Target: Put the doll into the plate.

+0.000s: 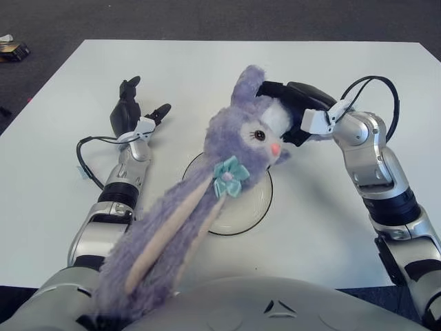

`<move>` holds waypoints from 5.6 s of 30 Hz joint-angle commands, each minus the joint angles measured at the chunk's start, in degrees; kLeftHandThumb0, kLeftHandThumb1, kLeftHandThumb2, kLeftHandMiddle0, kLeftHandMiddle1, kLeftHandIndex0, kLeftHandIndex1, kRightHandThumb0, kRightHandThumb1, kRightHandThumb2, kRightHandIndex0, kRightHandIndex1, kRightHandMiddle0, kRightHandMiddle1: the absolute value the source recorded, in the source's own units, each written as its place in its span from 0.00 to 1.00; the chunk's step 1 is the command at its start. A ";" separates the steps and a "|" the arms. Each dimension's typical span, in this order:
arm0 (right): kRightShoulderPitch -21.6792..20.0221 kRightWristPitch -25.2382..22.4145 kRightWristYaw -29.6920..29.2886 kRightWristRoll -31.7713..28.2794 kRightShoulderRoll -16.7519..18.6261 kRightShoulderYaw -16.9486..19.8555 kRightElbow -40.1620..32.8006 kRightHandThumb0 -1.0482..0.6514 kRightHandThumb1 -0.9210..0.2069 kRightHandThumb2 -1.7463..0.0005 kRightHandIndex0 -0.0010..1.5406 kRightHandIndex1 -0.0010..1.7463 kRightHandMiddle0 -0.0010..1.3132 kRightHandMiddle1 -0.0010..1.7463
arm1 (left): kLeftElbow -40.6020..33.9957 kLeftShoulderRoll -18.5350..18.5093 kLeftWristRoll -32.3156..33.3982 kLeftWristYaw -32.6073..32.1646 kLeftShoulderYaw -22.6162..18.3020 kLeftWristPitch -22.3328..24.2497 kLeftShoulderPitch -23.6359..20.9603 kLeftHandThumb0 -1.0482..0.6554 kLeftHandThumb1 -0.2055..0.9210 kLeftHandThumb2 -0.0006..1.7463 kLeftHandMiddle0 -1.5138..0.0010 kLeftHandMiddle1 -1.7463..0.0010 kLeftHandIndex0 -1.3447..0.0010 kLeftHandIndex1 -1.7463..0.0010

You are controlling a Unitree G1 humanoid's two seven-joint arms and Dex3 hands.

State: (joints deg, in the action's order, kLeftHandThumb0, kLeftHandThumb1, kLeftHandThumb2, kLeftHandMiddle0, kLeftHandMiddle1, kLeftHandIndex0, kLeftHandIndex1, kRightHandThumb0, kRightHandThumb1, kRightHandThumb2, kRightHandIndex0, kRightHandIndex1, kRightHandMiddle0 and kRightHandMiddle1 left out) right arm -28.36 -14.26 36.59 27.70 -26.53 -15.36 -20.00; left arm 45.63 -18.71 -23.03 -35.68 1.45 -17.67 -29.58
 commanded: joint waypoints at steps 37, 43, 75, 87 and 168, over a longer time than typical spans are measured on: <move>1.41 5.25 1.36 -0.71 -3.72 0.40 -3.86 0.84 0.29 0.46 0.26 1.00 0.31 1.00 | 1.44 0.55 -2.16 -1.54 3.09 -1.02 -2.45 0.47 1.00 0.09 0.64 0.99 0.80 0.60; 2.15 7.69 1.89 -1.13 -5.75 1.16 -5.32 0.73 0.20 0.56 0.25 0.91 0.27 0.98 | 0.23 1.41 -2.65 -2.18 3.66 -1.14 -2.23 0.48 1.00 0.09 0.64 0.99 0.80 0.59; 1.38 12.51 2.30 -7.32 -3.31 2.69 -5.76 0.62 0.00 0.78 0.26 0.87 0.17 0.88 | -2.31 3.77 -3.03 -1.37 5.00 -0.89 -1.13 0.49 1.00 0.08 0.65 1.00 0.78 0.61; -2.28 16.11 6.06 -13.33 -3.75 2.18 -2.37 0.62 0.00 0.78 0.26 0.87 0.15 0.88 | -3.70 4.29 -2.93 -0.42 5.23 -0.82 -0.56 0.50 1.00 0.08 0.65 1.00 0.77 0.61; -7.69 36.80 -16.70 -5.75 -3.73 10.34 18.90 0.52 0.00 0.82 0.27 0.01 0.33 0.02 | -14.28 5.49 -3.02 5.59 5.36 0.44 4.37 0.47 1.00 0.10 0.68 1.00 0.79 0.63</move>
State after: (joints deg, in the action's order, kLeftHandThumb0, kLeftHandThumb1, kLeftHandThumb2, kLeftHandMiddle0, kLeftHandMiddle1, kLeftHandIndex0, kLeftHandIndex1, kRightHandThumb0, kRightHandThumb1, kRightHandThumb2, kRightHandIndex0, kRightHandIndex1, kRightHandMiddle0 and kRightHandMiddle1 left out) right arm -33.69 20.60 23.75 19.65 -29.73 -6.53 -3.91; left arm 31.86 -13.11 -25.52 -30.31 6.93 -17.63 -26.23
